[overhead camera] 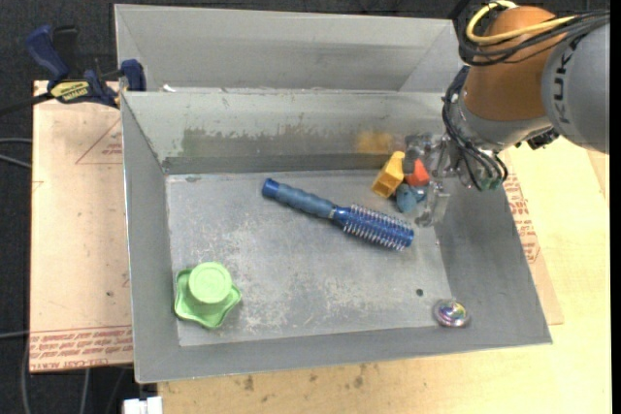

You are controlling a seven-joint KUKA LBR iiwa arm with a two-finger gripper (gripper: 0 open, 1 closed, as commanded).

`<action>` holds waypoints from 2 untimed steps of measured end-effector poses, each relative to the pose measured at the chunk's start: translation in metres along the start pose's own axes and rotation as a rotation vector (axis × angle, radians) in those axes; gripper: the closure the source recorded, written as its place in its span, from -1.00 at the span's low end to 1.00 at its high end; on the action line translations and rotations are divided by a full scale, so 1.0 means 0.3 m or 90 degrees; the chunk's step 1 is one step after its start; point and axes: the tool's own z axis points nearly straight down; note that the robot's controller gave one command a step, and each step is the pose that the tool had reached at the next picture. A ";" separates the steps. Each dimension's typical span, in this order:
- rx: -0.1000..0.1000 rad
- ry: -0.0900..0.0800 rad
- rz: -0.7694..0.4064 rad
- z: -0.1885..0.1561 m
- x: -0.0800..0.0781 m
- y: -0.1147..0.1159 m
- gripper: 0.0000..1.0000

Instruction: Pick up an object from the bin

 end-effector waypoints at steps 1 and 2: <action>0.000 -0.002 -0.005 0.146 0.003 0.132 -1.00; -0.001 -0.001 -0.007 0.152 0.004 0.136 1.00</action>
Offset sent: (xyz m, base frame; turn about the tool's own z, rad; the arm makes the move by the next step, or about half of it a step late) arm -0.0023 0.0540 -0.0608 -0.0142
